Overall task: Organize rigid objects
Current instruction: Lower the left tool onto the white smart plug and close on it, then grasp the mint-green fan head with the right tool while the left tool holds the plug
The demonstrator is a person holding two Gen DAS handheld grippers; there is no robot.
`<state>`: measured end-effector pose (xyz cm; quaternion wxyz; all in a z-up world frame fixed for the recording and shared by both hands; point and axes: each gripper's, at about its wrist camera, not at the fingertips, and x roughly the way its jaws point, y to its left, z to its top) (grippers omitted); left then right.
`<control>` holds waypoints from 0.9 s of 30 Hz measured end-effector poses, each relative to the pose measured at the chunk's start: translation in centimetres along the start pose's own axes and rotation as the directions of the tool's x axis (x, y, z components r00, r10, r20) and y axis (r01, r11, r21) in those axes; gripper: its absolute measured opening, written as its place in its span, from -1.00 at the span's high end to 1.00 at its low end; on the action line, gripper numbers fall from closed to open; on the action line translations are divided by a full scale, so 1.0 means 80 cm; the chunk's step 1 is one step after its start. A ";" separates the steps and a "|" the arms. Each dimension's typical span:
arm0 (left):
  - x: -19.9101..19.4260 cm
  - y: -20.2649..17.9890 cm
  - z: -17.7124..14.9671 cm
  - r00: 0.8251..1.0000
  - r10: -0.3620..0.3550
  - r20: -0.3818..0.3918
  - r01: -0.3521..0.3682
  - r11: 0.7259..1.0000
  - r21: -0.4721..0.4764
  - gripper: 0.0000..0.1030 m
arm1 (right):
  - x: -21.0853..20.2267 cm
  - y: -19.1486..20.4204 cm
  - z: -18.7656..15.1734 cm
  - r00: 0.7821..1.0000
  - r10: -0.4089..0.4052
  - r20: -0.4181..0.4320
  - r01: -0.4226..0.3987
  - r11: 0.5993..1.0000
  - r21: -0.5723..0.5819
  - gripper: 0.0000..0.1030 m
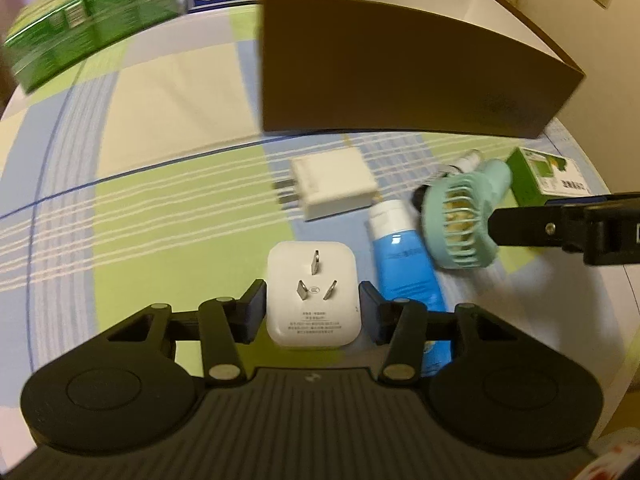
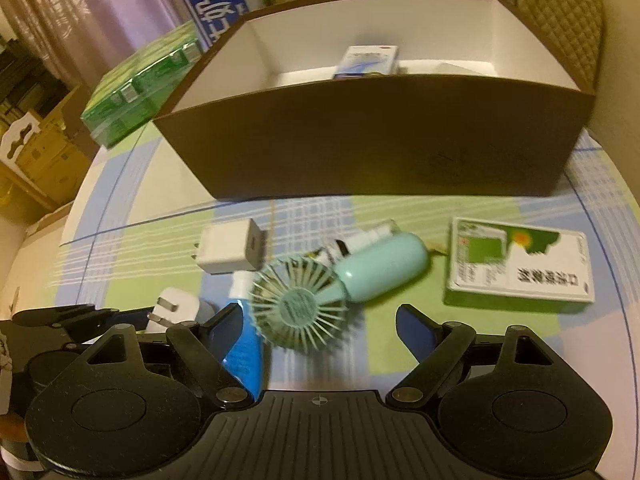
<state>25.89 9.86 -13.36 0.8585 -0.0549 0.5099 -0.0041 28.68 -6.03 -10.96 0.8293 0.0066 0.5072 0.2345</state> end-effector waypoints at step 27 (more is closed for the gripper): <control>-0.012 0.031 -0.011 0.999 0.045 -0.001 -0.045 0.997 -0.056 0.12 | 0.007 0.022 -0.025 0.998 -0.041 -0.057 0.021 0.948 -0.317 0.45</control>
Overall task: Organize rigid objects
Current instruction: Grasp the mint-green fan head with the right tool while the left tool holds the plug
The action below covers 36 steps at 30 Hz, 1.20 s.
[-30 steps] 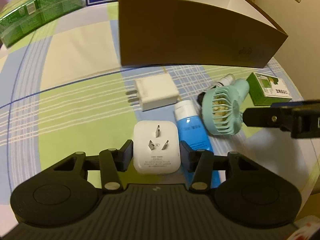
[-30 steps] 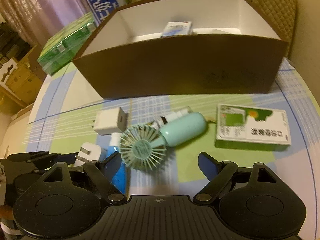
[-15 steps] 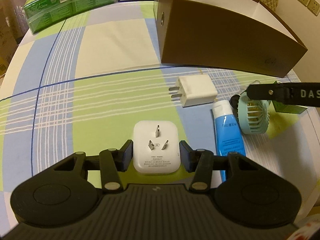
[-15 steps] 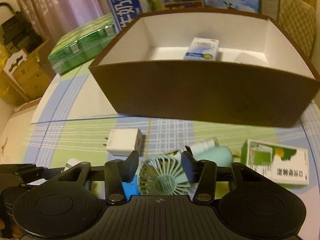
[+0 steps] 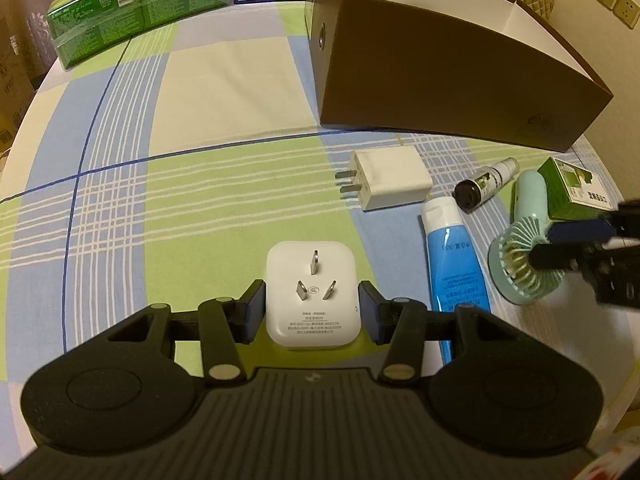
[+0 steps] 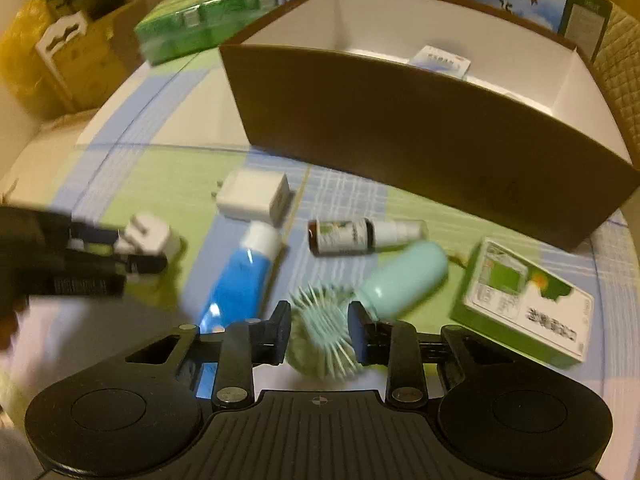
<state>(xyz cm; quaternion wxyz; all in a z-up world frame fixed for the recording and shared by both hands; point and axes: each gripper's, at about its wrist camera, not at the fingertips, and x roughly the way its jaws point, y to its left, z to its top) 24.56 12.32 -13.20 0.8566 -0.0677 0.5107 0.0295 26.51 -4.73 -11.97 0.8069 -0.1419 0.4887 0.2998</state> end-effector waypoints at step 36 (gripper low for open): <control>-0.003 -0.015 -0.010 1.000 -0.011 -0.008 0.011 0.999 0.042 0.13 | 0.017 -0.022 -0.039 0.999 -0.025 -0.024 0.028 0.992 0.122 -0.19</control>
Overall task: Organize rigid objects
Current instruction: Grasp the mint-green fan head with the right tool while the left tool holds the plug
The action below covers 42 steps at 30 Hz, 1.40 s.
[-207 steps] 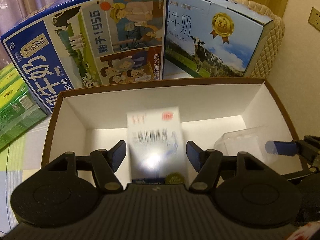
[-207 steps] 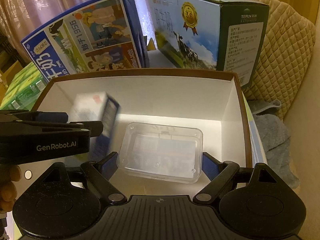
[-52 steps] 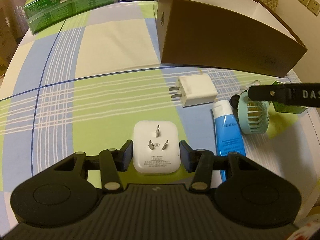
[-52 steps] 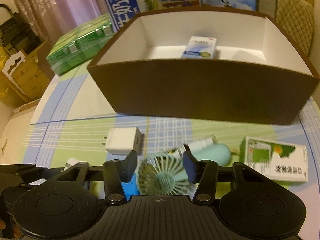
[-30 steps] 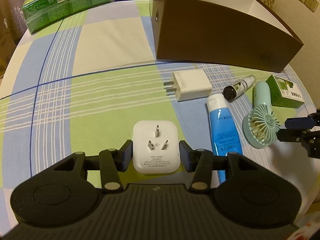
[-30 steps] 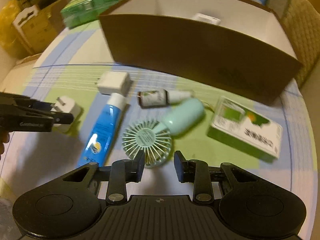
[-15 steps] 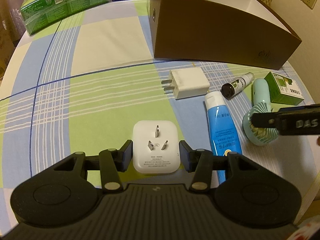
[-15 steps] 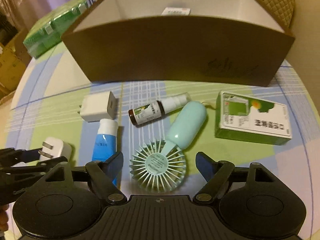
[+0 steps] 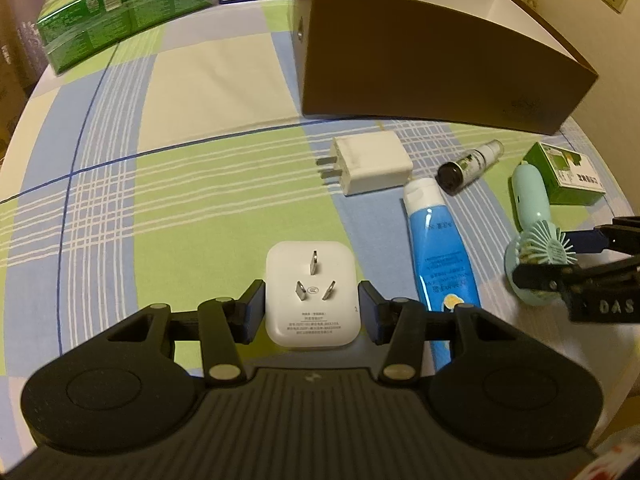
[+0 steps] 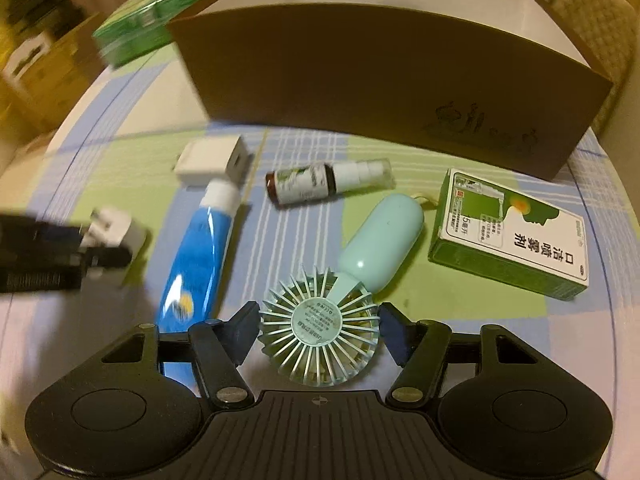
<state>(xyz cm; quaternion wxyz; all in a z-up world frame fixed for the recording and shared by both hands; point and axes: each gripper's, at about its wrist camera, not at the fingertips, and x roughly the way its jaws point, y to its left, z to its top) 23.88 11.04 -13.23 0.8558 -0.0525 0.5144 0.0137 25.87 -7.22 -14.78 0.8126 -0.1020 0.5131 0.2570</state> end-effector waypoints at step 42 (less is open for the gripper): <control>0.000 -0.029 -0.014 0.999 0.030 -0.033 -0.029 1.000 0.008 0.15 | -0.030 -0.010 -0.025 0.999 0.030 0.041 -0.031 0.999 0.045 -0.17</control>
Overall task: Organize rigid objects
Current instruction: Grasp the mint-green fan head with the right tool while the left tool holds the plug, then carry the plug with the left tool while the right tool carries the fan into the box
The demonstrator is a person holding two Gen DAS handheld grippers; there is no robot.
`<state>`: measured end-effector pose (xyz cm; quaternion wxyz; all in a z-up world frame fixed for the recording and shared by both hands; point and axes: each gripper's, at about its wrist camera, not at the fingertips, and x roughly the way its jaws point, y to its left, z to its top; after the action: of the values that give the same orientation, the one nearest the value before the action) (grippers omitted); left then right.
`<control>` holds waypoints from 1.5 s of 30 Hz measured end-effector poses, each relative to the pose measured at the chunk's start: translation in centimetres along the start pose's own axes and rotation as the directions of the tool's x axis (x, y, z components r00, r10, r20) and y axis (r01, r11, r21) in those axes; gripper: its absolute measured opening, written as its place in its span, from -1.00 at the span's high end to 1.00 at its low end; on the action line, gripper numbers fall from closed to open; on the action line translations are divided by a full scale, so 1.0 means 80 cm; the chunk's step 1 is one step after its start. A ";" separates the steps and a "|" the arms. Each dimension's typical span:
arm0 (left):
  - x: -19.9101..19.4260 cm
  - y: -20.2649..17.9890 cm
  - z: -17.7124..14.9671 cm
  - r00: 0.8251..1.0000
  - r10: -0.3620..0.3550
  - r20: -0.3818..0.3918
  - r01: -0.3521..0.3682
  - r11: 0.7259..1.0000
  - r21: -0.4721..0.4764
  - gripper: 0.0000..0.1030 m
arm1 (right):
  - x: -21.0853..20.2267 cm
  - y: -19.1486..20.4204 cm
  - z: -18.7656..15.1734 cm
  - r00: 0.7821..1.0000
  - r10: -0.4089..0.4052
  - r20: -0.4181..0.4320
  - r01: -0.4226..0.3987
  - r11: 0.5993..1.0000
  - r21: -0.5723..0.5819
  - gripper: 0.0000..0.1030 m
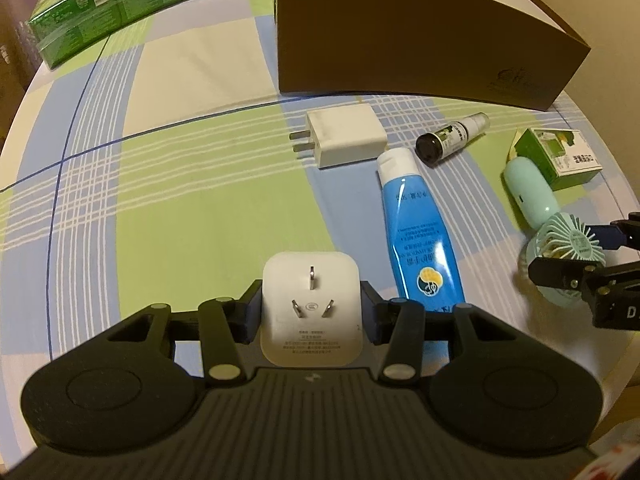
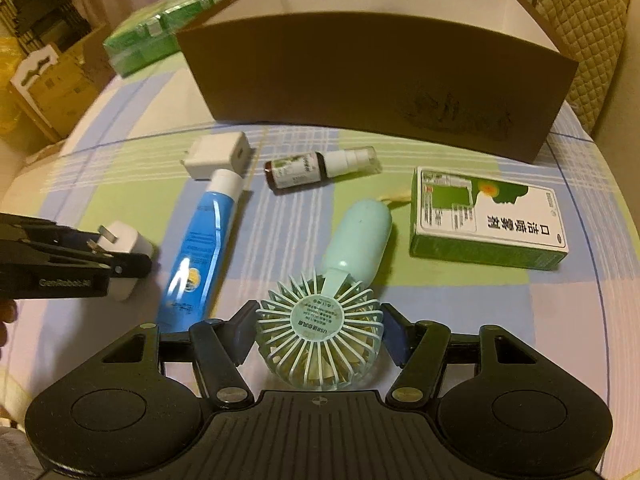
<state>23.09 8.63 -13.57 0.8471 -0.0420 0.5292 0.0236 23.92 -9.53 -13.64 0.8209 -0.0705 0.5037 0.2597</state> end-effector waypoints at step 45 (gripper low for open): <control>-0.121 -0.030 0.075 0.967 -0.068 0.247 0.060 0.997 0.038 0.15 | -0.147 -0.012 0.059 0.912 0.170 0.374 -0.181 0.983 -0.006 -0.17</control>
<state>24.41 6.89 -2.17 0.9074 -0.0430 0.4179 -0.0067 23.93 -12.78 -1.33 0.8758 0.0378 0.3465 0.3337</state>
